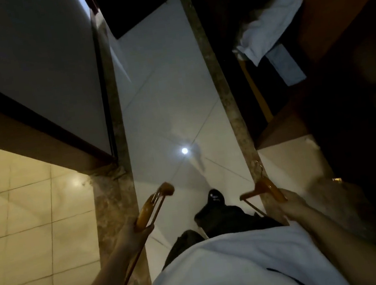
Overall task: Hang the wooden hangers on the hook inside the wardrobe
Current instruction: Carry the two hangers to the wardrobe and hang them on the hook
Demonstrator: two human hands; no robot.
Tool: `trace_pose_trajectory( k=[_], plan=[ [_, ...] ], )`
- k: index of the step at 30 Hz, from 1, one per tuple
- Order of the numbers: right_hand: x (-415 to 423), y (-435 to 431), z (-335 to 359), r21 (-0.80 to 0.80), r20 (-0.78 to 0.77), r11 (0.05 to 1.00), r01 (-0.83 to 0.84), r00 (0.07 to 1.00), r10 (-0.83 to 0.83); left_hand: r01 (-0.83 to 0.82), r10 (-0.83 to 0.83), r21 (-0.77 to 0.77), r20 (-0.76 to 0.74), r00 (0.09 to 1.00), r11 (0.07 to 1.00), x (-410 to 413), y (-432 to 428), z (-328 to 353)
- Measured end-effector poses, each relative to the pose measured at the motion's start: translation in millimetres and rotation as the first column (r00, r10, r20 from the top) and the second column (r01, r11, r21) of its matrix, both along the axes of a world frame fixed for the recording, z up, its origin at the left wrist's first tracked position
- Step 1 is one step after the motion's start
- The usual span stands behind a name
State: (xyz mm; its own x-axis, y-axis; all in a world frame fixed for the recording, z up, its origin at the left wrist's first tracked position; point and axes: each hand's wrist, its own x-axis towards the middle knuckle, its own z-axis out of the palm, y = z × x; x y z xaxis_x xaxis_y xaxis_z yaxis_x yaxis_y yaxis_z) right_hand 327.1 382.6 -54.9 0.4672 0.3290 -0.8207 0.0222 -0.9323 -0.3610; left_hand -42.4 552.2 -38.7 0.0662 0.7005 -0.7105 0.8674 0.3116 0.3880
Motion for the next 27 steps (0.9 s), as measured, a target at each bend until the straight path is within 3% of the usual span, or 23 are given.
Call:
trace_pose_trajectory(
  k=[5, 13, 17, 22, 27],
  plan=[
    [52.9, 128.7, 20.3, 0.097, 0.063, 0.974, -0.204, 0.978, 0.198, -0.11, 0.108, -0.063, -0.041, 0.993, 0.992, 16.8, 50.9, 3.1],
    [93.5, 265.8, 39.1, 0.269, 0.025, 0.961, -0.059, 0.998, 0.054, -0.151, 0.149, -0.1, -0.025, 0.989, 0.983, 41.0, 143.5, -3.8],
    [91.4, 287.2, 34.2, 0.203, 0.03, 0.979, -0.03, 0.999, 0.025, -0.077, 0.079, -0.117, 0.015, 0.997, 0.99, 59.0, 216.8, -9.2],
    [74.4, 288.2, 22.5, 0.035, 0.011, 0.984, 0.176, 0.984, -0.177, 0.114, -0.111, -0.079, 0.05, 0.993, 0.99, 89.2, 328.3, -10.7],
    [60.0, 285.4, 18.0, -0.097, 0.013, 0.956, 0.276, 0.961, -0.276, 0.279, -0.269, -0.073, 0.122, 0.955, 0.958, 136.2, 419.8, 7.6]
  ],
)
